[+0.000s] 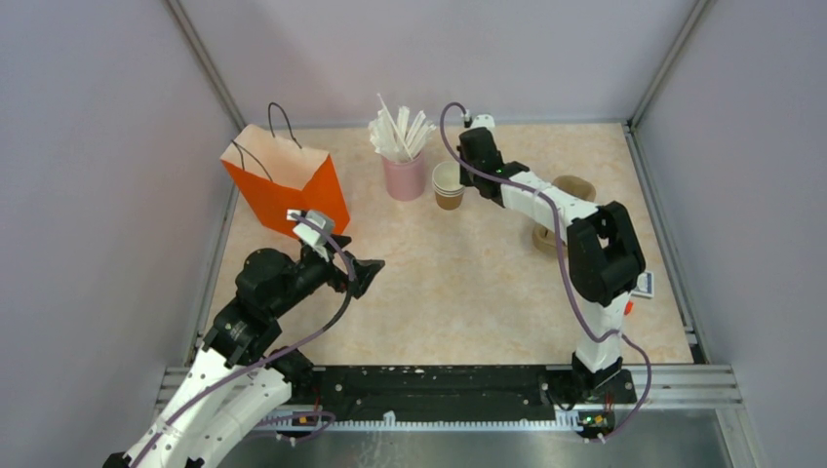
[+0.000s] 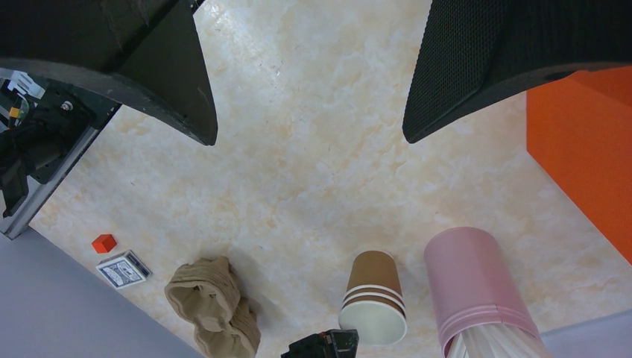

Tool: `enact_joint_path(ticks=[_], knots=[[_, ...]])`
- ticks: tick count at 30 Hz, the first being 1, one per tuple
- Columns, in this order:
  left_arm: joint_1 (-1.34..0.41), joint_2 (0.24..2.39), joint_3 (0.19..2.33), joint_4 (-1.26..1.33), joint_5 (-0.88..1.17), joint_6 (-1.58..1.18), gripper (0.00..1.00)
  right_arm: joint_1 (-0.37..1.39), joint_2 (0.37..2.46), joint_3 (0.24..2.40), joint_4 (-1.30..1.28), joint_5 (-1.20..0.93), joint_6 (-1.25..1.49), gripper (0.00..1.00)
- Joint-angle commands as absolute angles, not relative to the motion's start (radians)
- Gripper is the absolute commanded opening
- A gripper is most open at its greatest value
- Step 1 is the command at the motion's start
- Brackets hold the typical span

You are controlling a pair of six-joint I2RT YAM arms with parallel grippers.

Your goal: Pack the takeout coffee

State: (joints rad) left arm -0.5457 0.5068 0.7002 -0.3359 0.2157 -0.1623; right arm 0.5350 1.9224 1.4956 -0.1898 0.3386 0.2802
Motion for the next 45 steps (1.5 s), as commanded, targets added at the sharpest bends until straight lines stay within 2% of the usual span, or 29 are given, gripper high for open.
enact_joint_path(ticks=[1, 8, 10, 23, 38, 45], knots=[[-0.545, 0.51, 0.696, -0.281, 0.212, -0.163, 0.99, 0.522, 1.934, 1.542, -0.178, 0.33, 0.277, 0.18], [-0.546, 0.51, 0.695, -0.281, 0.212, -0.162, 0.99, 0.522, 1.924, 1.543, -0.179, 0.333, 0.27, 0.07], [-0.546, 0.512, 0.694, -0.281, 0.214, -0.161, 0.99, 0.522, 1.918, 1.543, -0.18, 0.337, 0.263, 0.0], [-0.546, 0.521, 0.695, -0.281, 0.215, -0.16, 0.99, 0.478, 1.787, 1.484, -0.156, 0.334, 0.256, 0.0], [-0.547, 0.53, 0.695, -0.287, 0.209, -0.159, 0.99, 0.419, 1.658, 1.405, -0.143, 0.194, 0.288, 0.0], [-0.547, 0.552, 0.706, -0.304, 0.185, -0.161, 0.99, 0.419, 1.493, 1.443, -0.252, 0.054, 0.266, 0.0]])
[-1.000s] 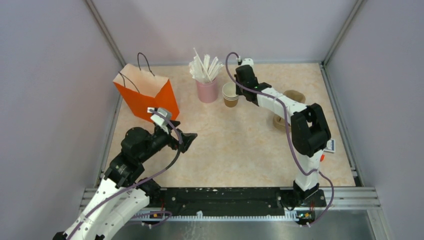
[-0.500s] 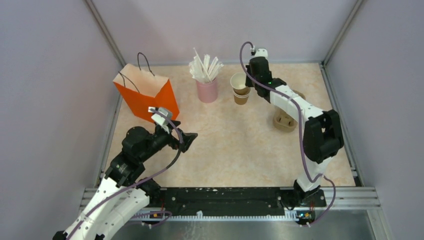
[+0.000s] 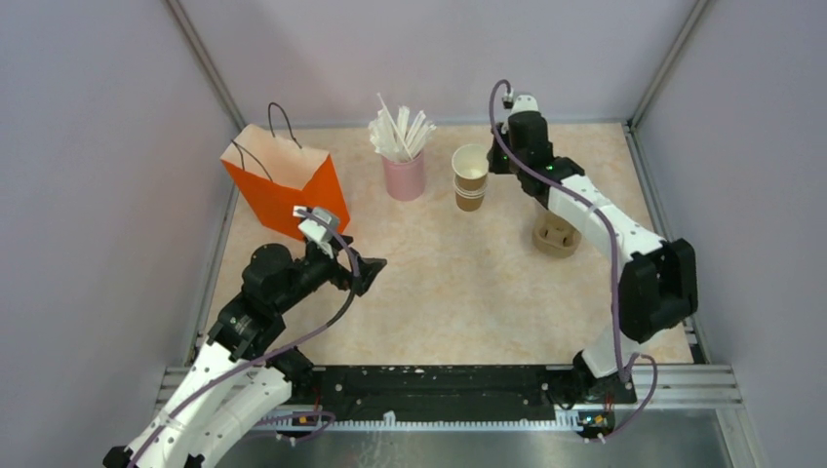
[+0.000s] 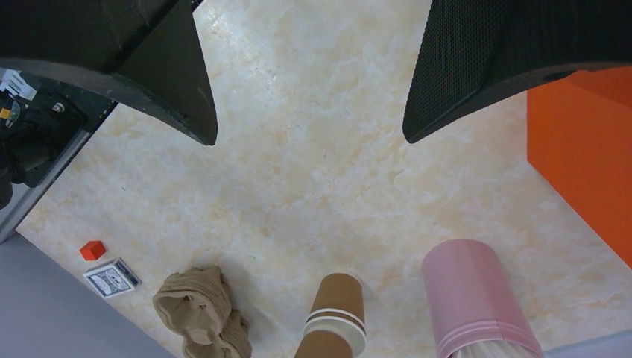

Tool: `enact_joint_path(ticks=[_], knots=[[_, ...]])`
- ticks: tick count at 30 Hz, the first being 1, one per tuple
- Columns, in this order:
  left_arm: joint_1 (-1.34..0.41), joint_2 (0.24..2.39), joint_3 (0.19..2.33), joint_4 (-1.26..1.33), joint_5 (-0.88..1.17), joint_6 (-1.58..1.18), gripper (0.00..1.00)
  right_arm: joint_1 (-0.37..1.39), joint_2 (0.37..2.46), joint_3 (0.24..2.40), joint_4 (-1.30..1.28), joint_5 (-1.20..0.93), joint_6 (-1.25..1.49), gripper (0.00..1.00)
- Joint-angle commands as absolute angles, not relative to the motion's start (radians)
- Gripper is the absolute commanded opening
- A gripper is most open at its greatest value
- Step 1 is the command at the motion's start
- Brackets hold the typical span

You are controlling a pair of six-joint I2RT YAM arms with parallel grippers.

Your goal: Pack the takeout coffee

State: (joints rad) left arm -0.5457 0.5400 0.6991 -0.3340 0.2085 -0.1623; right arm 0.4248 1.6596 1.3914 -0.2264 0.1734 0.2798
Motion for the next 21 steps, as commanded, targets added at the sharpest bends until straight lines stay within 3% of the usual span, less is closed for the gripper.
enact_joint_path(ticks=[1, 8, 21], knots=[[-0.546, 0.555, 0.709, -0.305, 0.177, -0.161, 0.99, 0.419, 1.468, 1.434, -0.26, 0.019, 0.267, 0.0], [-0.546, 0.558, 0.72, -0.313, 0.104, -0.19, 0.99, 0.44, 1.295, 1.236, -0.288, -0.14, 0.324, 0.0], [-0.546, 0.629, 0.701, -0.386, -0.069, -0.386, 0.99, 0.747, 1.048, 0.733, -0.222, -0.091, 0.415, 0.0]])
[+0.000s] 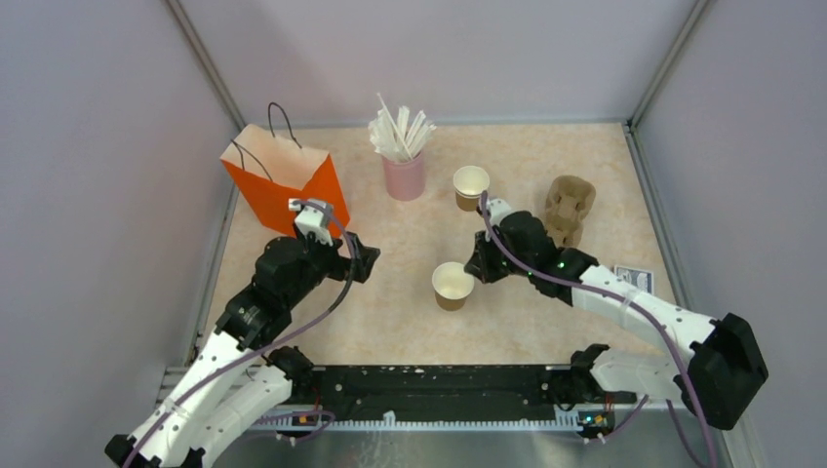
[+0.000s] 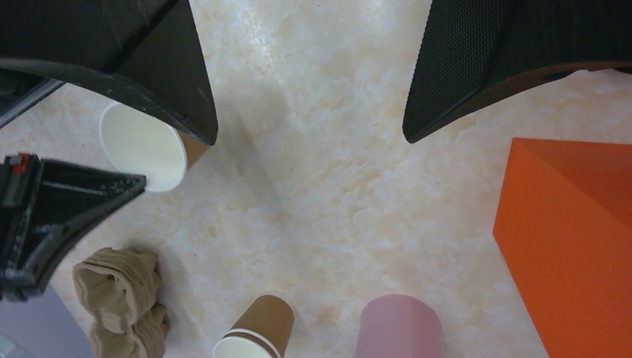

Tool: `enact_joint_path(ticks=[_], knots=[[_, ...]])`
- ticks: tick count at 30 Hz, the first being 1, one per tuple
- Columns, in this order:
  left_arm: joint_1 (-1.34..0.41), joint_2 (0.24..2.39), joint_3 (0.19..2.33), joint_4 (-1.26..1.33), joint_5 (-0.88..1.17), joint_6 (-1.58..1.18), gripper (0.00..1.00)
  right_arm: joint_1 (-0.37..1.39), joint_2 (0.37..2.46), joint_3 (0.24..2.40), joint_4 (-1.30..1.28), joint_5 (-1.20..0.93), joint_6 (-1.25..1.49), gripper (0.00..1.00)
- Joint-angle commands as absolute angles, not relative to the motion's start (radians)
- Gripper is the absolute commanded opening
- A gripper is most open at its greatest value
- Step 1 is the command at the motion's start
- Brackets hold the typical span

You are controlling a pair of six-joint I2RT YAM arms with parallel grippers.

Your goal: Pack the takeout coffee

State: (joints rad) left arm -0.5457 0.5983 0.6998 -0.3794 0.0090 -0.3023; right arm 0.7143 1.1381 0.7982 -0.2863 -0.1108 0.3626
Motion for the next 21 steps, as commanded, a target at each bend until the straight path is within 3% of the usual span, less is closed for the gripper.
enact_joint_path(ticks=[1, 21], knots=[[-0.546, 0.635, 0.696, -0.388, -0.087, -0.401, 0.99, 0.75, 1.036, 0.71, -0.211, -0.088, 0.42, 0.0], [-0.545, 0.634, 0.595, -0.42, -0.346, -0.669, 0.99, 0.818, 1.036, 0.612, -0.136, 0.111, 0.331, 0.0]])
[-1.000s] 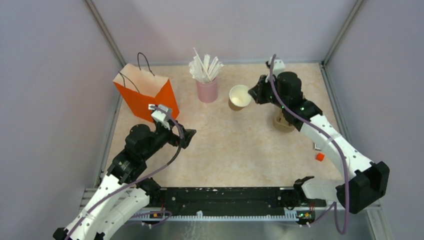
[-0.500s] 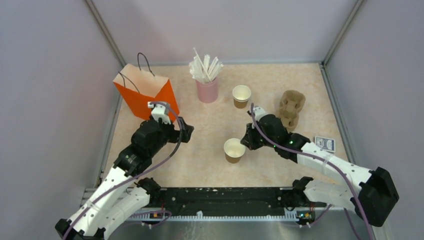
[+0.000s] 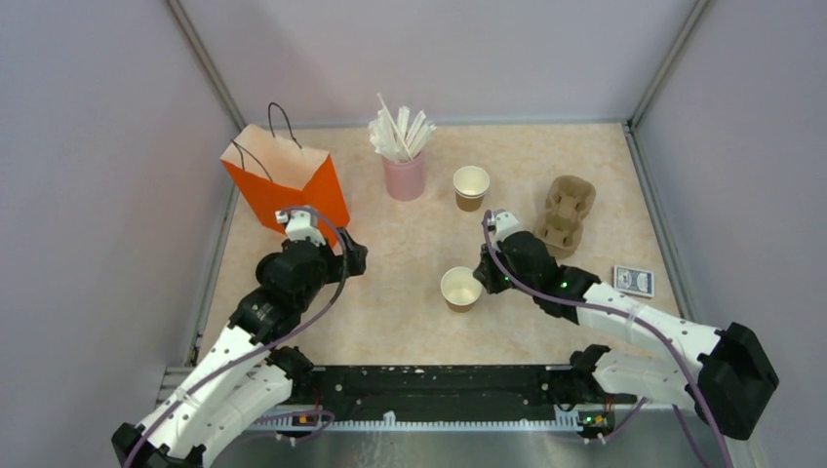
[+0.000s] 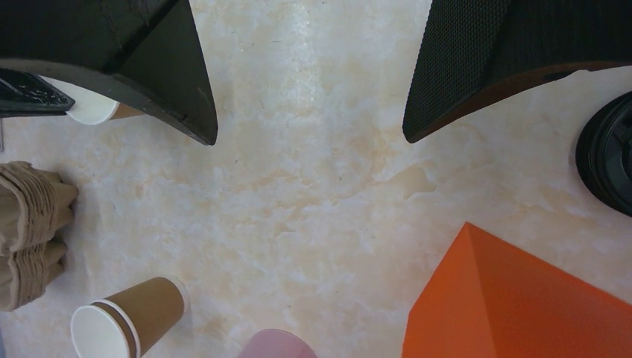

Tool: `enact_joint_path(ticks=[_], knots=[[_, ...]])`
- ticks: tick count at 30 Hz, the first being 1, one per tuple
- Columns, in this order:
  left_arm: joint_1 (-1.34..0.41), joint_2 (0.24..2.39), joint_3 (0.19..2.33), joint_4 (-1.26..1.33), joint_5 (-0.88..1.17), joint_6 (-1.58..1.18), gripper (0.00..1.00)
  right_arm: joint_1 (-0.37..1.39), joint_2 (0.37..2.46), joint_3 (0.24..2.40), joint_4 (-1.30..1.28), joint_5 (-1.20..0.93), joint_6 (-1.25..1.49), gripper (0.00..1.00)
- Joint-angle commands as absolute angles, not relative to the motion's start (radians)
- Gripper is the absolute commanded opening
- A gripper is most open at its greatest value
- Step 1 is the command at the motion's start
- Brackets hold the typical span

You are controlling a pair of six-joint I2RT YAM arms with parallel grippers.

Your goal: Pack the takeout coffee

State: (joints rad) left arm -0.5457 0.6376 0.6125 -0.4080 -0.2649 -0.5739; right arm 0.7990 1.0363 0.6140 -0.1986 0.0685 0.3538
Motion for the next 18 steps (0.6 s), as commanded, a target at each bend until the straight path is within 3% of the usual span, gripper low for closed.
enact_joint_path(ticks=[1, 7, 14, 18], knots=[[-0.545, 0.633, 0.591, -0.427, -0.366, -0.688, 0.99, 0.818, 1.036, 0.614, -0.139, 0.111, 0.334, 0.02], [-0.545, 0.651, 0.587, -0.483, -0.46, -0.791, 0.99, 0.818, 1.003, 0.616, -0.158, 0.123, 0.363, 0.11], [-0.546, 0.668, 0.633, -0.609, -0.581, -0.903, 0.99, 0.818, 0.958, 0.635, -0.196, 0.109, 0.379, 0.14], [-0.544, 0.648, 0.672, -0.68, -0.646, -0.934, 0.97, 0.818, 0.915, 0.668, -0.25, 0.098, 0.393, 0.23]])
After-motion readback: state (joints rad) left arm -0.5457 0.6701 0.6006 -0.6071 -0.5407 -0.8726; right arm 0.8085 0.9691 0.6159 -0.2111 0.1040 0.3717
